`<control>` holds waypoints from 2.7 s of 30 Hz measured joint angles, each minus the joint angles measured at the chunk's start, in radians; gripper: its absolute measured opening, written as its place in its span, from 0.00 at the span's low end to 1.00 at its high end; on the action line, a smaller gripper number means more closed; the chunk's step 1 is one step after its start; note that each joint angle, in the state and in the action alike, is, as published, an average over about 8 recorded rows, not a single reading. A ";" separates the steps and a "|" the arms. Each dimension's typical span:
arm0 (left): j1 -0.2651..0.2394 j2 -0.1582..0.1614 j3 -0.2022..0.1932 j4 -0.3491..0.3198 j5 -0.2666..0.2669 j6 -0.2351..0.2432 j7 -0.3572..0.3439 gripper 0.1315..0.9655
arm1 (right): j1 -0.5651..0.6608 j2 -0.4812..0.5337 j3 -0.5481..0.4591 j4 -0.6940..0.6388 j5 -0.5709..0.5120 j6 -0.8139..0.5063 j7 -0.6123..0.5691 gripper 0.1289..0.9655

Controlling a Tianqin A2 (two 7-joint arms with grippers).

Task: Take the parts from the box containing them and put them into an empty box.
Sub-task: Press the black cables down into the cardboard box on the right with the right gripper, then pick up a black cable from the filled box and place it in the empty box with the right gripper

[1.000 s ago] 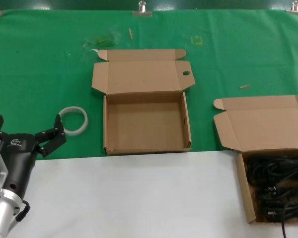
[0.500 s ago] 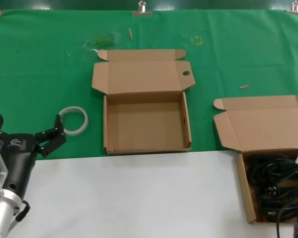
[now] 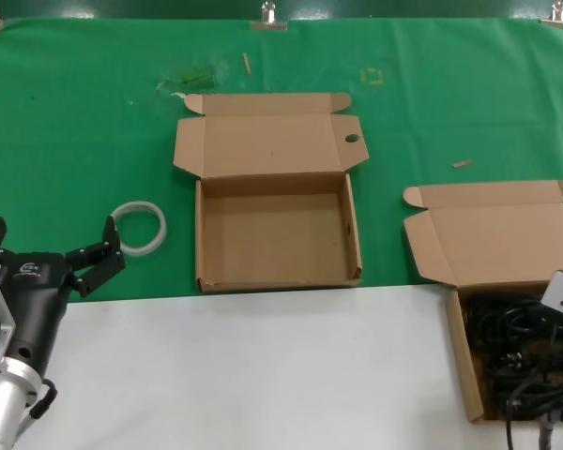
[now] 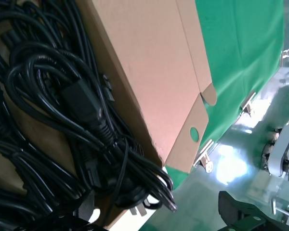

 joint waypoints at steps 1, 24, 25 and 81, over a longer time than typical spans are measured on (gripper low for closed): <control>0.000 0.000 0.000 0.000 0.000 0.000 0.000 1.00 | 0.002 -0.002 0.000 -0.001 0.000 -0.001 -0.001 0.94; 0.000 0.000 0.000 0.000 0.000 0.000 0.000 1.00 | 0.006 -0.008 0.006 -0.012 0.000 -0.006 -0.002 0.53; 0.000 0.000 0.000 0.000 0.000 0.000 0.000 1.00 | 0.005 -0.008 0.006 -0.012 0.000 -0.006 0.000 0.50; 0.000 0.000 0.000 0.000 0.000 0.000 0.000 1.00 | 0.101 -0.006 -0.617 -0.178 0.000 -0.238 0.870 0.22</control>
